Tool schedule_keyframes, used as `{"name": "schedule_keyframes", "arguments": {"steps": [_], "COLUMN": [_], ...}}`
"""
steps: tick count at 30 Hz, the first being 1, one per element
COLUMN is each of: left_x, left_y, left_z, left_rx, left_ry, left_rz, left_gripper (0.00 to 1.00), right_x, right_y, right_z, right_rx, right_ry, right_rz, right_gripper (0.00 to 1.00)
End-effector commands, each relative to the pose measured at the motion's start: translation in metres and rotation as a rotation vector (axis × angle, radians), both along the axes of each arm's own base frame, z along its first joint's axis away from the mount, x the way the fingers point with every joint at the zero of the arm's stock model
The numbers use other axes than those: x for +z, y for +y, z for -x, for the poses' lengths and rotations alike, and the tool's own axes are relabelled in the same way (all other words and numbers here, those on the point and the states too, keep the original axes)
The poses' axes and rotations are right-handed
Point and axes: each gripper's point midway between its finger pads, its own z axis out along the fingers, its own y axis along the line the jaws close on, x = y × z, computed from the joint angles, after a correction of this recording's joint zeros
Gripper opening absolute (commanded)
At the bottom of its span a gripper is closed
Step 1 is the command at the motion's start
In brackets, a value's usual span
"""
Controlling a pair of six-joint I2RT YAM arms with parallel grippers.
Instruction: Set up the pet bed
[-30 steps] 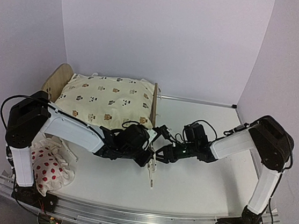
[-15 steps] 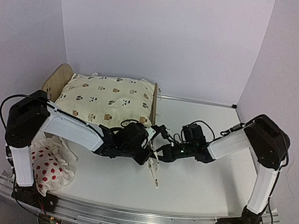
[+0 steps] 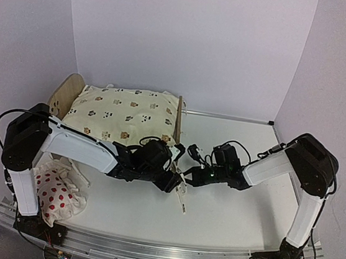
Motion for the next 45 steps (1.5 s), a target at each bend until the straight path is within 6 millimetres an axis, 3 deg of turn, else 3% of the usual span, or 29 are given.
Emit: {"name": "schedule_keyframes", "arguments": {"steps": [1,7,14,21,30,39,45], "left_x": [0.042,0.044,0.052,0.040,0.027,0.001,-0.009], "left_y": [0.003,0.011,0.008,0.009,-0.010,-0.016,-0.025], "left_z": [0.002,0.021,0.045,0.047,0.047,0.049,0.048], "left_rx": [0.039,0.059,0.037,0.045,0.032,0.041,0.024], "left_ry": [-0.035,-0.030,0.026,0.044,0.073,0.120,0.115], "left_rz": [0.028,-0.004,0.091,0.096,0.167,0.158,0.183], "left_gripper": [0.77,0.82,0.79,0.77,0.74,0.69,0.59], "right_x": [0.027,0.054,0.081,0.102,0.114,0.132,0.136], "right_y": [-0.005,0.004,0.000,0.001,0.008,0.006,0.005], "right_z": [-0.006,0.004,-0.007,-0.008,-0.002,0.001,0.005], "right_rx": [-0.105,-0.129,-0.325,-0.396,-0.401,-0.427,-0.423], "right_ry": [-0.032,-0.098,-0.078,-0.118,-0.139,-0.179,-0.183], "right_rz": [0.002,0.054,0.085,0.092,0.080,0.060,0.054], "right_gripper": [0.00,0.00,0.00,0.00,0.00,0.00,0.00]}}
